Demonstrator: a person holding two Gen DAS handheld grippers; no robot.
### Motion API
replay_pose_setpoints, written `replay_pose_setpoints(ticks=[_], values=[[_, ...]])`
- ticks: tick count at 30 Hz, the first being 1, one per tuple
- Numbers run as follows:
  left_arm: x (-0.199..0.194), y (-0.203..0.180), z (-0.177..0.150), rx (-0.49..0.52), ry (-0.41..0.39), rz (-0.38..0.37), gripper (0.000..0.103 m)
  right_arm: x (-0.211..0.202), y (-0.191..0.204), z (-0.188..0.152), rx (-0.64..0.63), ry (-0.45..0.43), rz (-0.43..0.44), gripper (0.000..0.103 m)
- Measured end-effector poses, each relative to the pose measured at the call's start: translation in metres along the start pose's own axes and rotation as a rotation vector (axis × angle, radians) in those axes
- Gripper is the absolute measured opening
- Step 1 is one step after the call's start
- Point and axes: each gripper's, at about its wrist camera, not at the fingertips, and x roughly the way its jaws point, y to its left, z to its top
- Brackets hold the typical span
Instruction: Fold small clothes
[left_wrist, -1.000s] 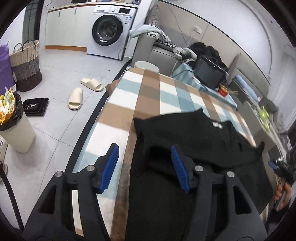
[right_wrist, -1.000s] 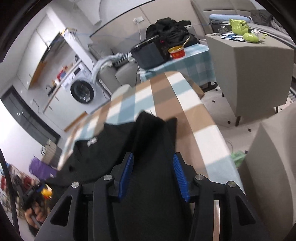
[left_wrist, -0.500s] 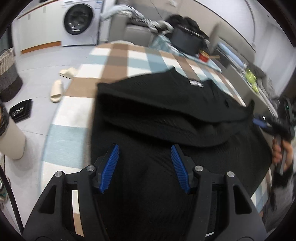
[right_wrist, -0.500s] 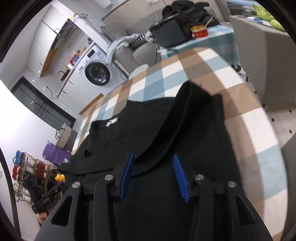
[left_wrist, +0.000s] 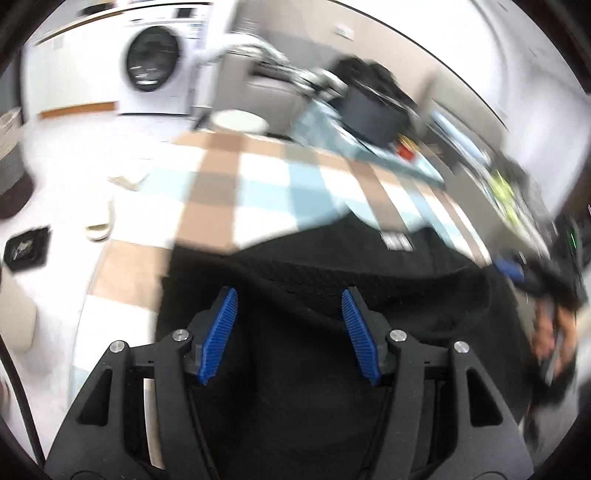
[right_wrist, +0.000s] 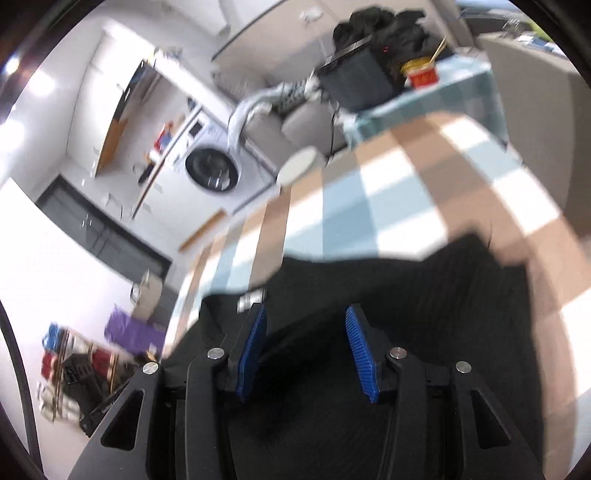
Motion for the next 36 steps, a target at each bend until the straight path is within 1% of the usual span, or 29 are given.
replay_pose_setpoints(ticks=[2, 3, 6, 9, 13, 16, 20, 21, 22, 24, 27, 30, 32, 33, 34, 36], values=[[-0.004, 0.013, 0.007, -0.048, -0.010, 0.012, 0.057, -0.010, -0.002, 0.007, -0.003, -0.024, -0.032, 0.046], [-0.006, 0.017, 0.007, -0.056, -0.013, 0.023, 0.058, -0.016, -0.004, 0.010, -0.016, -0.022, -0.066, 0.046], [-0.010, 0.028, 0.003, -0.055, -0.013, 0.072, 0.065, -0.028, -0.009, 0.010, -0.058, -0.012, -0.161, 0.046], [-0.003, 0.039, -0.006, -0.040, 0.022, 0.126, 0.065, -0.040, -0.022, 0.009, -0.086, 0.004, -0.250, 0.050], [0.011, 0.055, -0.019, -0.043, 0.080, 0.165, 0.065, -0.042, -0.043, 0.005, -0.096, 0.045, -0.299, 0.052], [0.026, 0.060, -0.023, -0.050, 0.109, 0.184, 0.065, -0.035, -0.048, 0.002, -0.135, 0.076, -0.318, 0.052], [0.034, 0.060, -0.023, -0.045, 0.114, 0.180, 0.065, -0.021, -0.049, 0.001, -0.184, 0.091, -0.347, 0.052], [0.036, 0.059, -0.022, -0.042, 0.115, 0.181, 0.065, -0.018, -0.049, 0.002, -0.189, 0.092, -0.353, 0.051], [0.038, 0.058, -0.021, -0.039, 0.116, 0.185, 0.065, -0.015, -0.049, 0.002, -0.203, 0.094, -0.363, 0.045], [0.037, 0.057, -0.021, -0.033, 0.119, 0.187, 0.065, -0.011, -0.046, 0.001, -0.245, 0.099, -0.389, 0.041], [0.030, 0.055, -0.023, -0.024, 0.118, 0.183, 0.065, -0.011, -0.047, 0.001, -0.249, 0.106, -0.391, 0.041], [0.028, 0.055, -0.024, -0.025, 0.122, 0.177, 0.065, -0.011, -0.053, 0.004, -0.216, 0.110, -0.376, 0.042], [0.029, 0.056, -0.025, -0.026, 0.125, 0.182, 0.065, -0.009, -0.054, 0.006, -0.222, 0.096, -0.383, 0.042], [0.028, 0.056, -0.026, -0.028, 0.124, 0.184, 0.065, -0.009, -0.053, 0.007, -0.227, 0.090, -0.385, 0.035], [0.027, 0.057, -0.026, -0.032, 0.122, 0.183, 0.065, -0.008, -0.052, 0.007, -0.236, 0.081, -0.387, 0.023], [0.024, 0.057, -0.027, -0.037, 0.115, 0.180, 0.065, -0.010, -0.044, 0.005, -0.275, 0.061, -0.376, 0.005]])
